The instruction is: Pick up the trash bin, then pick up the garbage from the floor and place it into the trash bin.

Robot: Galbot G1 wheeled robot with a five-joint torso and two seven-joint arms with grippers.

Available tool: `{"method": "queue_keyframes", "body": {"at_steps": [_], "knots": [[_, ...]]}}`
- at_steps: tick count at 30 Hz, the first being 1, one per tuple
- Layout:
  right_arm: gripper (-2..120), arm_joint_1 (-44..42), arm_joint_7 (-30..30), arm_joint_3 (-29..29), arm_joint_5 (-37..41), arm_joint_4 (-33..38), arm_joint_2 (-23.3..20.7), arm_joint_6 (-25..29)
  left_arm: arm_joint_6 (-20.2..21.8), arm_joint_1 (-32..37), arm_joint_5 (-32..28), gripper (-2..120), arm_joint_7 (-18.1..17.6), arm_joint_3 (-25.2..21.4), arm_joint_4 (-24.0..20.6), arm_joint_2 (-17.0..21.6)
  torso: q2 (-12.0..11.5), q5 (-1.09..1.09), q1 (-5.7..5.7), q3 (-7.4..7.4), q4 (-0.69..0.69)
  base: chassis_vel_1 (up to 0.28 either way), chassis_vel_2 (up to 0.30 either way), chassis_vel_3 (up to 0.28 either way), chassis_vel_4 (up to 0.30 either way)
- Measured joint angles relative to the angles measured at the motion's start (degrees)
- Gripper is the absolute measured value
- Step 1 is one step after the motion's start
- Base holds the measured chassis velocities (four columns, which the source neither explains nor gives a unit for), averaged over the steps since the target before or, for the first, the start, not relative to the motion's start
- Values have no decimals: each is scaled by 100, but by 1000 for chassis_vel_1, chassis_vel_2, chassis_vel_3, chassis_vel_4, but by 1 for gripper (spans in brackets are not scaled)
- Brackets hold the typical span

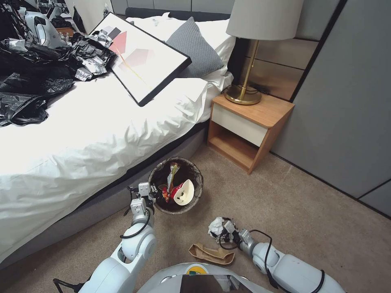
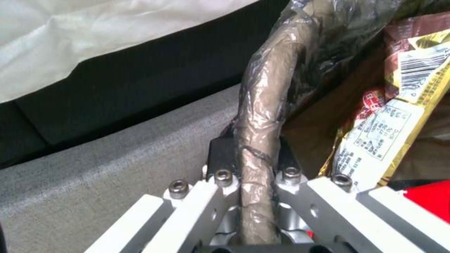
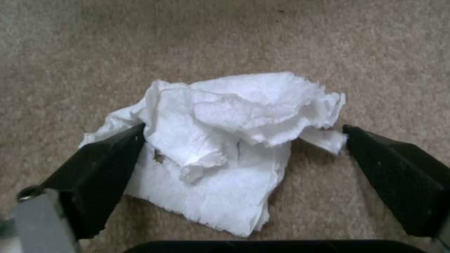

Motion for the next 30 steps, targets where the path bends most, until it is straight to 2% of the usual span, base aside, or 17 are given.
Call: {"method": "queue_keyframes", "body": {"at_steps": [4,8,11,12,15,17,19,21,22,25,26,27,28,29,30], "knots": [[92,-13,8,11,-40,6,17,21,0,-7,0,2,-5,3,1,0,0,-1,0,0,0,0,0,0,0],[82,-43,34,27,-88,75,17,30,0,-9,0,2,-6,11,1,5,0,3,0,0,1,0,0,0,0],[68,-75,77,39,-125,150,16,27,0,-10,0,2,-8,21,1,7,0,3,0,0,3,0,0,0,0],[68,-75,77,39,-125,150,16,27,0,-10,0,2,-8,21,1,7,0,3,0,0,3,0,0,0,0],[54,-118,144,65,-150,259,16,18,0,-10,2,2,-9,29,1,9,0,4,0,0,2,0,0,0,0],[54,-118,144,65,-150,259,16,18,0,-10,2,2,-9,29,1,9,0,4,0,0,2,0,0,0,0],[42,-147,165,83,-167,319,13,16,0,-9,3,2,-10,29,0,14,0,4,0,1,2,0,0,0,0],[42,-150,167,85,-168,325,12,16,0,-8,3,2,-10,29,0,15,0,4,0,1,2,0,0,0,0],[32,-154,169,88,-171,336,12,16,0,-7,3,2,-10,29,-1,15,0,4,0,1,2,0,0,0,0],[25,-160,172,93,-174,348,11,16,0,-7,3,2,-10,29,-1,16,0,4,0,1,2,0,0,0,0],[16,-165,175,98,-177,360,9,16,0,-7,4,2,-10,29,-2,16,0,4,0,1,2,0,0,0,0],[16,-169,178,101,-179,368,7,16,0,-6,4,2,-10,29,-3,16,0,4,0,1,2,0,0,0,0],[9,-180,184,113,-183,395,0,16,0,-6,4,2,-11,29,-5,18,0,4,0,1,2,0,0,0,0],[9,-180,184,113,-183,395,0,16,0,-6,4,2,-11,29,-5,18,0,4,0,1,2,0,0,0,0],[3,-194,193,125,-186,429,-8,15,0,-5,4,2,-11,29,-7,19,0,4,0,1,2,0,0,0,0]]}}
